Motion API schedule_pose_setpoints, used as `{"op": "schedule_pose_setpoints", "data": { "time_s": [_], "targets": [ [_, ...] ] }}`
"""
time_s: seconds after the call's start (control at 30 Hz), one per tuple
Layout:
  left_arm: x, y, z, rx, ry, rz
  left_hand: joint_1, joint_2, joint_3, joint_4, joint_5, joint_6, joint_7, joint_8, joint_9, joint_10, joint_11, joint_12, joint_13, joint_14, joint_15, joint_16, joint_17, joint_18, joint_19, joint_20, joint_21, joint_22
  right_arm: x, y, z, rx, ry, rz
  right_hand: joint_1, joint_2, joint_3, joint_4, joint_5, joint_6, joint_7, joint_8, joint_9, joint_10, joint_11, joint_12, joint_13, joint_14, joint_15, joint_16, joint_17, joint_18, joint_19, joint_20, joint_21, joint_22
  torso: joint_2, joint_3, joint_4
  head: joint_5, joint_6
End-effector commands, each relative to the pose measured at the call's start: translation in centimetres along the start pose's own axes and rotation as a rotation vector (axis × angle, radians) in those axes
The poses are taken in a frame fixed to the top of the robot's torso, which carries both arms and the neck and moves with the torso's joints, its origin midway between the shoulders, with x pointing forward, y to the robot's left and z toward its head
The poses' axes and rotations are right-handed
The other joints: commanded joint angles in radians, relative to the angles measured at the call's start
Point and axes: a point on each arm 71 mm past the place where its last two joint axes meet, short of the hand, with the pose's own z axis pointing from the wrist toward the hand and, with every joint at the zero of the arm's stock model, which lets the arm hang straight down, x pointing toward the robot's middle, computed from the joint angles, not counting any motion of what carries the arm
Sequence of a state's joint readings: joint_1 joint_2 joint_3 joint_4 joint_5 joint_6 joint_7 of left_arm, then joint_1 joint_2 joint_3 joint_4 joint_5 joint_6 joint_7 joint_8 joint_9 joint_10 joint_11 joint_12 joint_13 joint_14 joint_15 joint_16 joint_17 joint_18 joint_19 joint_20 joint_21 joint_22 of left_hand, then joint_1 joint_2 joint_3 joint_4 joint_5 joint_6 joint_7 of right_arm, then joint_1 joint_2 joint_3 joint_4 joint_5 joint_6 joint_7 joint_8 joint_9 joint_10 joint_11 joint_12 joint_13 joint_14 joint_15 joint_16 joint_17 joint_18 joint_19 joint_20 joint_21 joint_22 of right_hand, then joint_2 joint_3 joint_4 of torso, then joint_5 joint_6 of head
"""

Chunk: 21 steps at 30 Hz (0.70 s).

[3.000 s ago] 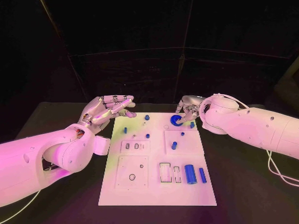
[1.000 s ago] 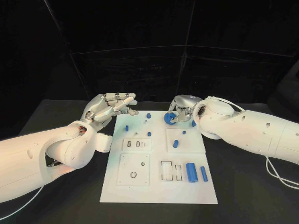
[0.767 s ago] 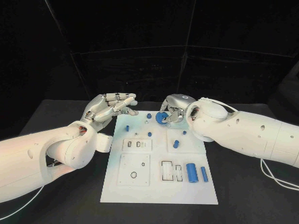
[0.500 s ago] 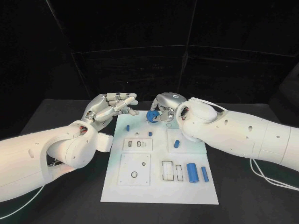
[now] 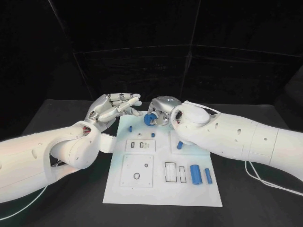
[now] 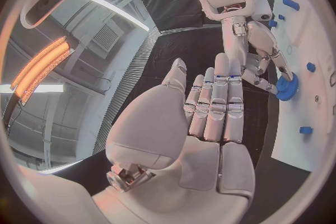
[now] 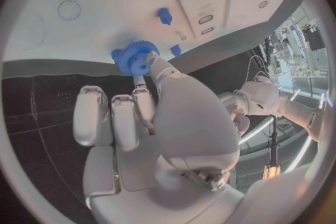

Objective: Assemble the parts on the task board

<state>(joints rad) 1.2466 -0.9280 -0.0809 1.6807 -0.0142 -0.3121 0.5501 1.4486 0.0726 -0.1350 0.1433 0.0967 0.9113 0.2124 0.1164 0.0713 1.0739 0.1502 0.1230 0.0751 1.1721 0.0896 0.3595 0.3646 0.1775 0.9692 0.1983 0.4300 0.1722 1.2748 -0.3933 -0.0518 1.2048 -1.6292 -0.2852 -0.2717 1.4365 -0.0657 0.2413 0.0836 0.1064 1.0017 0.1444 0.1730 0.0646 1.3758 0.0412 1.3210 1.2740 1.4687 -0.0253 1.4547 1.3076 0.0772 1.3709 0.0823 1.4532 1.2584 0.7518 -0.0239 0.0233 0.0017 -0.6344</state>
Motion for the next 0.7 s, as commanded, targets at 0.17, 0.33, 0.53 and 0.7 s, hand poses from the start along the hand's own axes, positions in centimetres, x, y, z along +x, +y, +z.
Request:
{"op": "schedule_pose_setpoints", "data": {
  "time_s": [0.17,0.33,0.53,0.7],
  "targets": [
    [0.23,-0.09,0.12,0.007,0.016,-0.004,0.002,0.012,0.0,-0.007,0.001,0.001,0.008,-0.005,-0.001,-0.001,0.004,-0.006,-0.001,-0.006,-0.001,-0.005,0.001,0.005,-0.005,0.0,-0.004,-0.002,0.4,0.06,0.34,-0.008,0.017,-0.019,-0.015,-0.002,0.013,-0.003,0.007,0.014,-0.009,-0.001,0.001,0.001,0.006,-0.006,-0.006,0.057,0.0,0.005,0.017,-0.012,0.008,0.003,0.004,0.002,0.0,0.0006,-0.0015,-0.001,-0.002],
    [0.3,-0.07,0.16,0.007,0.018,-0.005,0.002,0.012,0.0,-0.007,0.001,0.001,0.008,-0.005,-0.001,-0.001,0.004,-0.006,-0.001,-0.006,-0.001,-0.005,0.001,0.005,-0.005,0.0,-0.004,-0.002,0.48,0.18,0.53,-0.008,0.014,-0.019,-0.018,-0.004,0.017,-0.005,0.008,0.011,-0.008,-0.005,0.001,0.001,0.007,-0.006,-0.005,0.057,0.0,0.005,0.017,-0.013,0.008,0.003,0.005,0.002,0.0,0.0005,-0.0021,-0.002,-0.005],
    [0.31,-0.06,0.18,0.006,0.017,-0.005,0.002,0.012,0.0,-0.007,0.001,0.001,0.008,-0.005,-0.001,-0.001,0.004,-0.006,-0.001,-0.006,-0.001,-0.005,0.001,0.005,-0.005,0.0,-0.004,-0.002,0.57,0.38,0.69,-0.011,0.019,-0.02,-0.02,-0.005,0.018,-0.006,0.008,0.01,-0.007,-0.007,0.001,0.0,0.008,-0.007,-0.006,0.057,0.001,0.005,0.017,-0.013,0.009,0.004,0.005,0.003,0.0,-0.0002,-0.0018,-0.004,-0.006],
    [0.3,-0.06,0.18,0.006,0.017,-0.005,0.002,0.012,0.0,-0.007,0.001,0.001,0.008,-0.005,-0.001,-0.001,0.004,-0.006,-0.001,-0.006,-0.001,-0.005,0.001,0.005,-0.005,0.0,-0.004,-0.002,0.63,0.41,0.76,-0.012,0.024,-0.022,-0.032,-0.013,0.024,-0.01,0.005,0.003,-0.004,-0.017,0.001,-0.004,0.011,-0.012,-0.009,0.057,0.003,0.005,0.017,-0.013,0.009,0.006,0.005,0.004,-0.001,-0.0003,-0.0015,-0.002,-0.009]
  ]
}}
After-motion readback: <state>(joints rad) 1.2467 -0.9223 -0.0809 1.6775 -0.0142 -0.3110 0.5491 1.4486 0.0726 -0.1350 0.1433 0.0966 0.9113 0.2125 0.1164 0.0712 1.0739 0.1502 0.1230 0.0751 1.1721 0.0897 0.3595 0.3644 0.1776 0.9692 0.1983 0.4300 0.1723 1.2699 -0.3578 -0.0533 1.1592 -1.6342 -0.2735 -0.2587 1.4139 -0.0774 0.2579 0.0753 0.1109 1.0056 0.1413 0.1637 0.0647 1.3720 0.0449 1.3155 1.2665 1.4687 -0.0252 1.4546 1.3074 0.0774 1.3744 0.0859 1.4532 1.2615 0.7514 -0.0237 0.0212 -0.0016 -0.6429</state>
